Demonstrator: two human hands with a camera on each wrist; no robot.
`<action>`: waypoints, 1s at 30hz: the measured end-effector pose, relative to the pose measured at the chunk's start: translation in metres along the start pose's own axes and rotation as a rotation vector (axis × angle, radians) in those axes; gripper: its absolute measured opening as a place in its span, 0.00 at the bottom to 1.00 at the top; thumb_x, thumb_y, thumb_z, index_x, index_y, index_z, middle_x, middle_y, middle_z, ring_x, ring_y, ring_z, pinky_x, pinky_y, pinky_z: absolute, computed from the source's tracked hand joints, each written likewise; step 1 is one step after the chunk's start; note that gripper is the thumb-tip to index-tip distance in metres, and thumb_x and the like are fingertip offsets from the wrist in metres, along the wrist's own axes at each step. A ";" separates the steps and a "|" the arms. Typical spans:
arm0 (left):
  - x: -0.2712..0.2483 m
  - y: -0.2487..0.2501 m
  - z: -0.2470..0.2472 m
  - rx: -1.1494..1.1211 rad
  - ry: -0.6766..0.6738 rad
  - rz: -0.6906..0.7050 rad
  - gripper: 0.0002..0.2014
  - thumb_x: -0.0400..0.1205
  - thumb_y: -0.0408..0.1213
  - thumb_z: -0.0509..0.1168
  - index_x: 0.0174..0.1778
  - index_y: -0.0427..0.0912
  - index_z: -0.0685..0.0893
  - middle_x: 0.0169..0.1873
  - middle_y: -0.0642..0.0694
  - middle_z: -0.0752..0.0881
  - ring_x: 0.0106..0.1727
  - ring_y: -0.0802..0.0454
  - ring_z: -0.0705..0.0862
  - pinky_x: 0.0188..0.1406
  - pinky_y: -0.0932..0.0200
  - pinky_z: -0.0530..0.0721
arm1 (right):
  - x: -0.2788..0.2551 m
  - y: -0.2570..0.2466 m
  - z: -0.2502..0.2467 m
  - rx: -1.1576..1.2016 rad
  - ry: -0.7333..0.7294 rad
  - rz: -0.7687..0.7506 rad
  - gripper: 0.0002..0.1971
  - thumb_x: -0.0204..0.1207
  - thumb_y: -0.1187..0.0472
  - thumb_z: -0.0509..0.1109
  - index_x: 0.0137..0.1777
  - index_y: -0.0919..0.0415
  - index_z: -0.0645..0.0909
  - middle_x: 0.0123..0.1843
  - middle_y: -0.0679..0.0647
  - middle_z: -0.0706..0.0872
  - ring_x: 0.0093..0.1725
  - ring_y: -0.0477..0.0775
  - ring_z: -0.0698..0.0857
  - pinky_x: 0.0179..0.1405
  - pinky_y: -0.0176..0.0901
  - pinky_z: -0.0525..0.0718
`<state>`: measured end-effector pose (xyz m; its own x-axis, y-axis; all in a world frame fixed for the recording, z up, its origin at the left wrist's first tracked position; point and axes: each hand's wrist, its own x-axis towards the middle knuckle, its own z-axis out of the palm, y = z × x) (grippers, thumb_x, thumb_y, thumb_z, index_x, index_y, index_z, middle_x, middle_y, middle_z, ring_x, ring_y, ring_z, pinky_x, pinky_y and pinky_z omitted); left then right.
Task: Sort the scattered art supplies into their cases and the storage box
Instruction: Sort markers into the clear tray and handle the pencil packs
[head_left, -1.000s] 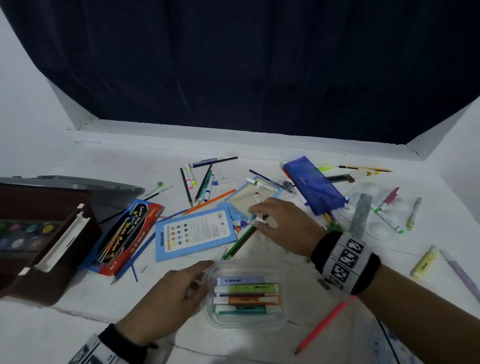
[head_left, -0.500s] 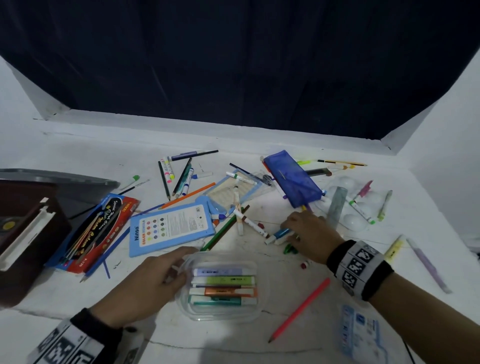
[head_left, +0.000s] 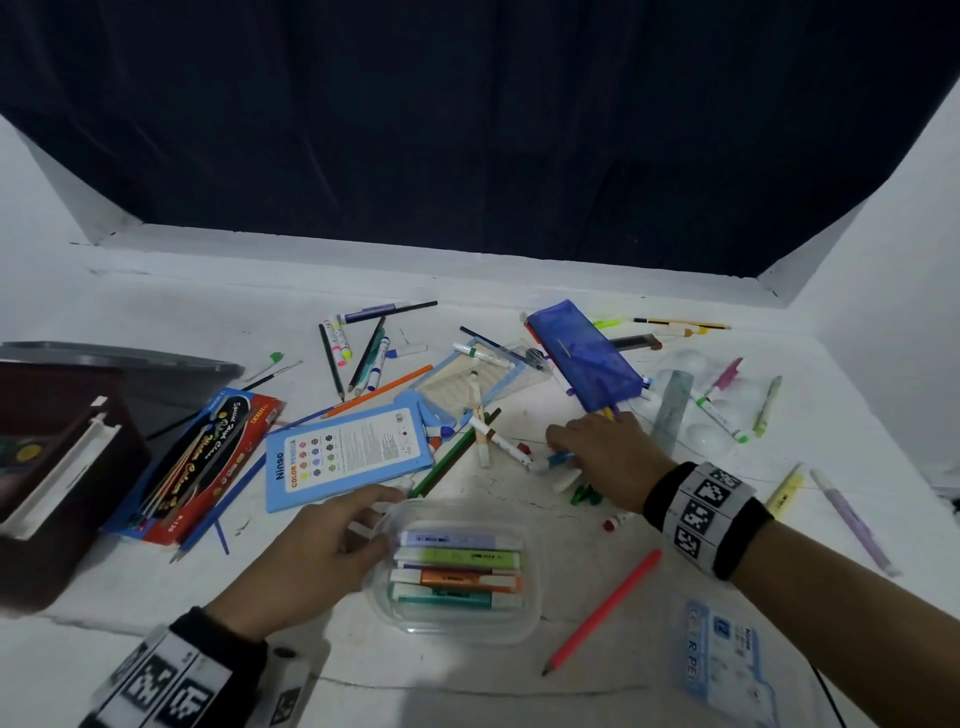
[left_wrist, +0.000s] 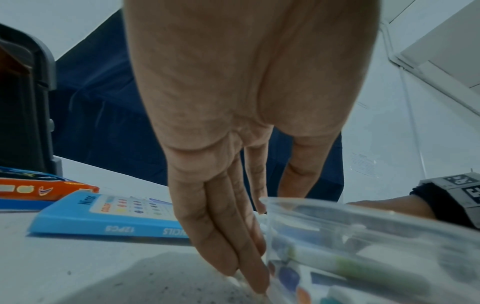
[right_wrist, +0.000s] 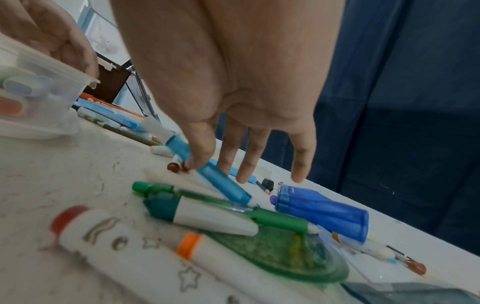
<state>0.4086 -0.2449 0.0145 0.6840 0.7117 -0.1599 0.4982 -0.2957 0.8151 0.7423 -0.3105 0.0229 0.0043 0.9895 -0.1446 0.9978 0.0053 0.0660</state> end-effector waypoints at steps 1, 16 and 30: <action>0.002 -0.001 0.001 0.003 -0.006 0.008 0.18 0.82 0.38 0.72 0.60 0.68 0.83 0.52 0.55 0.89 0.50 0.54 0.91 0.45 0.50 0.92 | -0.002 -0.003 0.000 0.020 0.068 -0.009 0.14 0.82 0.66 0.61 0.62 0.48 0.72 0.53 0.49 0.82 0.56 0.55 0.81 0.58 0.56 0.76; 0.050 0.026 -0.014 0.302 -0.057 0.110 0.11 0.88 0.50 0.59 0.64 0.62 0.82 0.51 0.58 0.86 0.45 0.63 0.86 0.43 0.65 0.82 | -0.064 -0.047 -0.007 0.564 0.333 0.000 0.11 0.87 0.55 0.59 0.63 0.48 0.81 0.48 0.47 0.81 0.47 0.45 0.80 0.50 0.49 0.81; 0.182 0.054 0.006 1.010 -0.176 0.358 0.17 0.82 0.39 0.66 0.64 0.64 0.83 0.49 0.50 0.67 0.47 0.48 0.71 0.44 0.54 0.76 | -0.096 -0.046 -0.012 0.706 0.498 0.175 0.09 0.83 0.62 0.67 0.58 0.50 0.84 0.49 0.44 0.85 0.43 0.39 0.82 0.46 0.33 0.80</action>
<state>0.5636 -0.1351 0.0261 0.9037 0.4020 -0.1475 0.4076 -0.9131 0.0086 0.6954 -0.4035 0.0456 0.2963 0.9165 0.2689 0.7942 -0.0801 -0.6023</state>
